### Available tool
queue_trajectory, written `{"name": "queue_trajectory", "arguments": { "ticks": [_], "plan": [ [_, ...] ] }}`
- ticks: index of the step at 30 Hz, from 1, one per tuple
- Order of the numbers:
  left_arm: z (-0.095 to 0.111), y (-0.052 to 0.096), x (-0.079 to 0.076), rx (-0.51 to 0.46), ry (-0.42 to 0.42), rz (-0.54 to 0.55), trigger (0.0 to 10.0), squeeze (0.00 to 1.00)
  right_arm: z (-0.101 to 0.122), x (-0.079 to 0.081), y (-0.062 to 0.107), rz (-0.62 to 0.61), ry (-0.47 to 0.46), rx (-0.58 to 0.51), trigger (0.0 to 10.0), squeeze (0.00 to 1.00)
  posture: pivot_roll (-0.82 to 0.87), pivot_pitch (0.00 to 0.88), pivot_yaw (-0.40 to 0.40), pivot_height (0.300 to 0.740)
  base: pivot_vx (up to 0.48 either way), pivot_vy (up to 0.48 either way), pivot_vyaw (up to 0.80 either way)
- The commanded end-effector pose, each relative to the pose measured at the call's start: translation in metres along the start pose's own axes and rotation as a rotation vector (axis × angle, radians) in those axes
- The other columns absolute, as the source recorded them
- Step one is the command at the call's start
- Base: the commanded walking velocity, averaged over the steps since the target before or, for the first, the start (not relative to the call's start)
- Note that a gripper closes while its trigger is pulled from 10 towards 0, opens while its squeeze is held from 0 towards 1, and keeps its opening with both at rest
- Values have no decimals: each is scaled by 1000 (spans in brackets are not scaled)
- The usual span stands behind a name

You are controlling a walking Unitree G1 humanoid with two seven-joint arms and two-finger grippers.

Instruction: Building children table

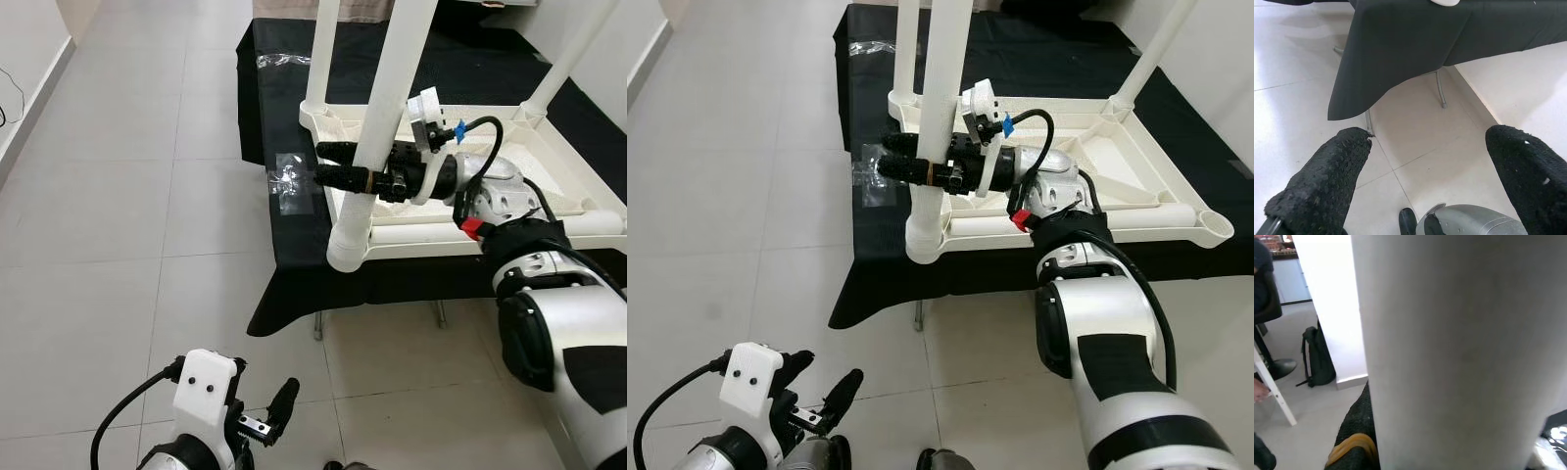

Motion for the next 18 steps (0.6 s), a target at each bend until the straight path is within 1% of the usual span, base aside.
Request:
{"name": "queue_trajectory", "arguments": {
  "ticks": [1,3,5,6,8,14,18],
  "plan": [
    [-2,3,-4,16,-1,-20,10000,0,0,-3,3,-19,2,19,10000,0,191,201,-123,740,0,0,0],
    [-2,2,-3,17,-2,-20,10000,0,0,-5,2,-42,27,24,10000,0,193,204,-122,740,0,0,0],
    [-2,2,-3,17,-2,-20,10000,0,0,-5,2,-42,27,24,10000,0,193,204,-122,740,0,0,0],
    [-2,2,-3,17,-3,-20,10000,0,0,-6,2,-47,42,26,10000,0,193,205,-121,740,0,0,0],
    [-2,2,-3,18,-5,-20,10000,0,-5,-3,3,-24,54,49,10000,0,193,205,-121,740,0,0,0],
    [-2,2,-3,19,-7,-20,10000,0,-18,1,5,6,44,93,10000,0,193,206,-120,740,0,0,0],
    [-2,2,-2,20,-7,-19,10000,0,-18,4,9,30,23,74,10000,0,195,212,-119,740,0,0,0]
  ]
}}
Point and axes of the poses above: a point about 5 cm out from each wrist's last joint towards the gripper, its own y axis pointing back from the gripper into the wrist, its own z axis along the axis of the wrist's last joint, x = y × z, the point moved 6 cm from there along -y, pointing out of the wrist towards the gripper, and after that the axes turned 10 degrees about -y, right-handed, at the moved point
